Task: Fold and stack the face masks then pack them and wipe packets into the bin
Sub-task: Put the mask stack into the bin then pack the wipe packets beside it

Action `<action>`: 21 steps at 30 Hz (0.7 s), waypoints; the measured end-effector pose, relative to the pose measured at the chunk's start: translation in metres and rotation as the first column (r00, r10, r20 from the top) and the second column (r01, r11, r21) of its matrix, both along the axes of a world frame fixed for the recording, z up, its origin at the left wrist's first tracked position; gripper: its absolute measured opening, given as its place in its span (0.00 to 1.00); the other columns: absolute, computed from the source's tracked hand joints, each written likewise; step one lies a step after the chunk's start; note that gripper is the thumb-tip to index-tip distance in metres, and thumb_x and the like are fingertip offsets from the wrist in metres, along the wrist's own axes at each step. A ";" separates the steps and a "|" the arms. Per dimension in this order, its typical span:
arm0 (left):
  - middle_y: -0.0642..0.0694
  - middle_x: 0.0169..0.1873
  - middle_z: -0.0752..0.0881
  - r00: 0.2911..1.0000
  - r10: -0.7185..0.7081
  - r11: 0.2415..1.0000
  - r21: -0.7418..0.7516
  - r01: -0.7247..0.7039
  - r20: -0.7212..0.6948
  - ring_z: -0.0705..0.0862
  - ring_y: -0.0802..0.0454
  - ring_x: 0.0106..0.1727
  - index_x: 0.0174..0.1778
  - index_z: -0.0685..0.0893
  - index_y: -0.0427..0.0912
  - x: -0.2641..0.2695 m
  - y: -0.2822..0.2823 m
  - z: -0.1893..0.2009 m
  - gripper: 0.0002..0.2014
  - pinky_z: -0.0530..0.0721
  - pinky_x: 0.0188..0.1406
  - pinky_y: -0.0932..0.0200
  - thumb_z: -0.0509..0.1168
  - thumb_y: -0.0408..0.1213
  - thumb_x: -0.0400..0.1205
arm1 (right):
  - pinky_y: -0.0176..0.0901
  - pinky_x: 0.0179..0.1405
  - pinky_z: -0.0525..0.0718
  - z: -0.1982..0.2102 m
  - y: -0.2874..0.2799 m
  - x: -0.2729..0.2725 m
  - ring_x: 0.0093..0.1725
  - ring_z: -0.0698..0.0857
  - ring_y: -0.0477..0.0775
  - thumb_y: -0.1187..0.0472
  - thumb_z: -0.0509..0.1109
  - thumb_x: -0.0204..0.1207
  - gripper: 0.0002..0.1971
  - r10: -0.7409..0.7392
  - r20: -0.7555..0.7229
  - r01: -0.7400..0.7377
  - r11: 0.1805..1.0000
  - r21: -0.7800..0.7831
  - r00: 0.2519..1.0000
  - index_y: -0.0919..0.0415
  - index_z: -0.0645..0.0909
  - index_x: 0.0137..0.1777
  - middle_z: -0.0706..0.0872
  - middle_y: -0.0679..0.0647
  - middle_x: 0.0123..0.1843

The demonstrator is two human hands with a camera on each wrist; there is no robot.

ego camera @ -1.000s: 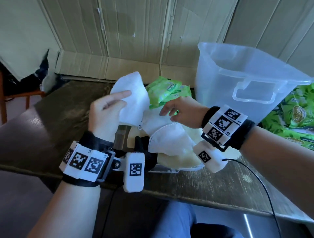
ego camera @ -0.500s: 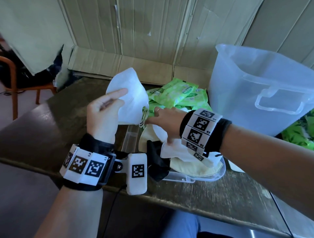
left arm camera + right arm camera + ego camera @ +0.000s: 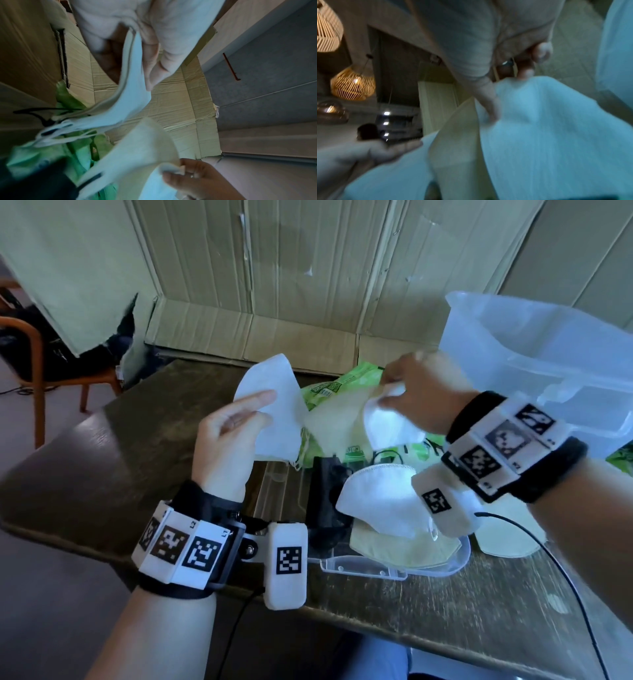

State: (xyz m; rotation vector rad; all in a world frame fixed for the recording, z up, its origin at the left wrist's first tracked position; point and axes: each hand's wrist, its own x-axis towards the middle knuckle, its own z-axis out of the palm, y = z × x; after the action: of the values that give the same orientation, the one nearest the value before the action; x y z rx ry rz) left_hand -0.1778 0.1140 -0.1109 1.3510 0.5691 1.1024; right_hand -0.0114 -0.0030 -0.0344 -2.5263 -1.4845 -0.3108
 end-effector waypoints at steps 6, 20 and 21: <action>0.61 0.44 0.89 0.977 -0.210 0.977 -0.048 0.208 -0.047 0.84 0.69 0.51 0.40 0.88 0.50 0.019 -0.021 0.011 0.10 0.78 0.63 0.57 0.65 0.32 0.79 | 0.52 0.54 0.75 0.032 -0.044 0.011 0.53 0.79 0.62 0.51 0.75 0.69 0.16 -0.032 -0.117 0.068 0.947 0.314 0.993 0.61 0.85 0.52 0.87 0.61 0.50; 0.39 0.38 0.89 0.777 -0.617 0.786 -0.067 0.614 -0.124 0.85 0.47 0.38 0.44 0.89 0.34 0.046 -0.100 0.028 0.19 0.82 0.39 0.58 0.75 0.45 0.64 | 0.42 0.35 0.80 0.014 -0.133 0.011 0.33 0.82 0.49 0.64 0.78 0.66 0.05 0.158 -0.597 -0.143 0.987 0.073 0.786 0.56 0.84 0.35 0.88 0.62 0.37; 0.45 0.36 0.90 0.778 -0.607 0.792 -0.044 0.609 -0.162 0.86 0.51 0.37 0.41 0.91 0.40 0.050 -0.106 0.024 0.10 0.83 0.40 0.58 0.75 0.36 0.64 | 0.45 0.37 0.81 0.011 -0.137 0.014 0.34 0.82 0.52 0.64 0.79 0.64 0.06 0.150 -0.574 -0.118 0.989 0.091 0.805 0.56 0.84 0.36 0.88 0.64 0.38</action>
State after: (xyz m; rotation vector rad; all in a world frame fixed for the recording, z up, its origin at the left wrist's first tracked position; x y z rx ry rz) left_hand -0.1281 0.0084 -0.0865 1.4995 0.2049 0.4579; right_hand 0.0024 -0.1397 -0.0237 -2.1631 -1.3555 0.4141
